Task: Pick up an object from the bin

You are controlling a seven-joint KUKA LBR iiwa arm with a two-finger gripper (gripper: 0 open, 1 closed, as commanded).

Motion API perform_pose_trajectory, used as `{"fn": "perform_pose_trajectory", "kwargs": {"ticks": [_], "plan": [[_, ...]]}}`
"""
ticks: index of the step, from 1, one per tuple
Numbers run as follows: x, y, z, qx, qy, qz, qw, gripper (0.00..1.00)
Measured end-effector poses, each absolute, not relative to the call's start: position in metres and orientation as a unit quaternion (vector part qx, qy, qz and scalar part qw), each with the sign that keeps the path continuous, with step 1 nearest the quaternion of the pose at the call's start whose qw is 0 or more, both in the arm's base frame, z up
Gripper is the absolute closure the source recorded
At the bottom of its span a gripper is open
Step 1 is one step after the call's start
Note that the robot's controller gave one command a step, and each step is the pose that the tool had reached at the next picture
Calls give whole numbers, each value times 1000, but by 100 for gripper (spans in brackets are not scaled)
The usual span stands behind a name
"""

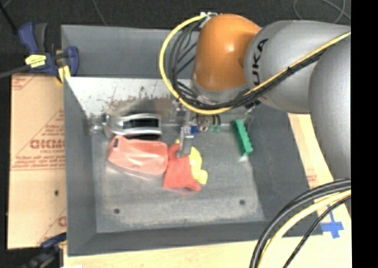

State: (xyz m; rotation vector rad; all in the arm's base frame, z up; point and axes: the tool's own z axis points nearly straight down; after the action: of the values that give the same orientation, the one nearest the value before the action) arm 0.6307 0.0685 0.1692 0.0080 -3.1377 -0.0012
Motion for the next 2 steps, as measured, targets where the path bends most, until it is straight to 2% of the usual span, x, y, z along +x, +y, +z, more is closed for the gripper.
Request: {"fn": "perform_pose_trajectory", "kwargs": {"ticks": [1, 2], "plan": [[632, 68, 174, 2, -1000, -1, -2, 0], [584, 42, 137, 78, -997, 0, -2, 0]]}}
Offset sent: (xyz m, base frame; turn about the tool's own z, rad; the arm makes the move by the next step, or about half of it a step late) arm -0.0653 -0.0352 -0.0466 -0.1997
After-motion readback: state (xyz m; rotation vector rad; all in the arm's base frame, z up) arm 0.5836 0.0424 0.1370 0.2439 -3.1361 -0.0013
